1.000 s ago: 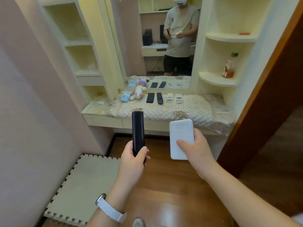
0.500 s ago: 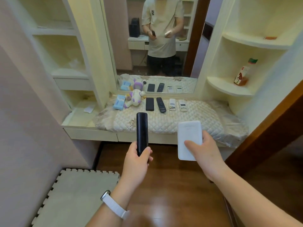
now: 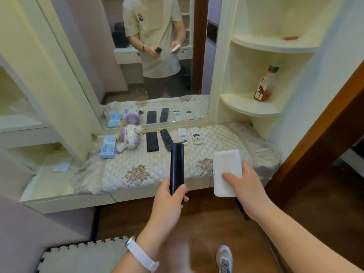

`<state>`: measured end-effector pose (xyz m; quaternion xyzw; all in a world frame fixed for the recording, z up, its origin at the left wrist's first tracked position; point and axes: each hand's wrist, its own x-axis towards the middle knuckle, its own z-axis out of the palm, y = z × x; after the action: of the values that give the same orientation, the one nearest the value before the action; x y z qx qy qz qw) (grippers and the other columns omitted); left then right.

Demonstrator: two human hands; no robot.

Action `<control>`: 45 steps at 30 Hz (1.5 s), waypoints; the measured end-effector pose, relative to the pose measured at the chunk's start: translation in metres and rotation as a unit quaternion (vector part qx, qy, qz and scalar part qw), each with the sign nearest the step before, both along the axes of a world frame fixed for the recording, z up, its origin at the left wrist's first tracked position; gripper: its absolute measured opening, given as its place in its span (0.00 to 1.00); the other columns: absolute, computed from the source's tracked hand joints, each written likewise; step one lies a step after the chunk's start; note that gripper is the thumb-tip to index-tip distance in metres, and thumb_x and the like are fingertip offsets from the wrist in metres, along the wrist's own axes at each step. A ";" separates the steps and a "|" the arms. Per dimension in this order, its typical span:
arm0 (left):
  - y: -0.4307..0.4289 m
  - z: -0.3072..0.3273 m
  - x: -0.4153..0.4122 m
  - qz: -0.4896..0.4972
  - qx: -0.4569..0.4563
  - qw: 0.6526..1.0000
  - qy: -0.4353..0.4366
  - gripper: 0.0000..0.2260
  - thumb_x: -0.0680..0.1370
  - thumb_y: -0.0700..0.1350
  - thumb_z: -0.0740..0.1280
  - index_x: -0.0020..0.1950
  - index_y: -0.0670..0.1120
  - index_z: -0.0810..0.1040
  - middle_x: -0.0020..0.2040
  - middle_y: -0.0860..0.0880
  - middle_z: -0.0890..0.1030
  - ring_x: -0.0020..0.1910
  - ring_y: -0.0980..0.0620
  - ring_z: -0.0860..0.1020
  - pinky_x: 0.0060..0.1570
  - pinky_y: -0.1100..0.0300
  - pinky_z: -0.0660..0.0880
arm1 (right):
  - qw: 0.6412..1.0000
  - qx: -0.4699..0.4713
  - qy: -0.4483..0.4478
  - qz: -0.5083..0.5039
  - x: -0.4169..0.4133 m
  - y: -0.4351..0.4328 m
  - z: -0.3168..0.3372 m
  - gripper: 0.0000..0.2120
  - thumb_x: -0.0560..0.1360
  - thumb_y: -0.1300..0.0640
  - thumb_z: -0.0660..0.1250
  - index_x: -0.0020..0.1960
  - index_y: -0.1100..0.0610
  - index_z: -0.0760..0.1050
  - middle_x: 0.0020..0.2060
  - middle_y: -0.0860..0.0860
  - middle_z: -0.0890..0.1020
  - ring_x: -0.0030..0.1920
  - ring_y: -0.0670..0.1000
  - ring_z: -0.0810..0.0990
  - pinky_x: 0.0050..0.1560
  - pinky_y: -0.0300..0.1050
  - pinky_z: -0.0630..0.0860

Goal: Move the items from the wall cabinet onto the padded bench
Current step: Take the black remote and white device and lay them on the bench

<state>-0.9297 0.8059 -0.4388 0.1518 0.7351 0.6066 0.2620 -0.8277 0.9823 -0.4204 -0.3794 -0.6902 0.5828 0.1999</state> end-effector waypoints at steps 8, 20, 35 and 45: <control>0.114 -0.001 -0.047 0.035 -0.044 0.998 -0.017 0.04 0.79 0.41 0.65 0.53 0.45 0.74 0.41 0.45 0.79 0.35 0.53 0.77 0.34 0.61 0.74 | 0.998 -0.063 0.011 0.026 -0.057 0.115 -0.025 0.14 0.75 0.62 0.68 0.58 0.52 0.72 0.52 0.50 0.81 0.51 0.51 0.80 0.47 0.48 0.79; 0.241 -0.013 -0.094 0.057 -0.056 0.996 -0.041 0.05 0.79 0.39 0.64 0.55 0.46 0.74 0.39 0.44 0.79 0.32 0.52 0.76 0.29 0.60 0.71 | 0.994 -0.073 -0.009 0.075 -0.122 0.246 -0.042 0.16 0.73 0.62 0.67 0.60 0.53 0.73 0.51 0.48 0.82 0.50 0.49 0.81 0.45 0.45 0.77; 0.333 -0.103 -0.219 0.016 -0.085 0.992 -0.089 0.07 0.80 0.40 0.62 0.56 0.51 0.73 0.40 0.42 0.81 0.34 0.50 0.78 0.31 0.63 0.73 | 0.983 -0.091 -0.153 0.039 -0.224 0.313 -0.129 0.20 0.75 0.61 0.67 0.66 0.51 0.68 0.53 0.49 0.79 0.51 0.51 0.79 0.50 0.49 0.78; 0.389 -0.169 -0.278 -0.112 -0.181 0.969 -0.125 0.04 0.77 0.44 0.62 0.52 0.50 0.71 0.41 0.46 0.83 0.38 0.49 0.81 0.39 0.50 0.81 | 0.961 -0.070 -0.269 0.014 -0.281 0.348 -0.167 0.15 0.75 0.64 0.65 0.60 0.55 0.71 0.54 0.53 0.80 0.47 0.48 0.78 0.37 0.35 0.71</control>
<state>-1.2077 1.1951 -0.6078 0.1061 0.7724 0.4442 0.4413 -1.1085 1.3303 -0.5869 -0.5255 -0.6811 0.5091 -0.0280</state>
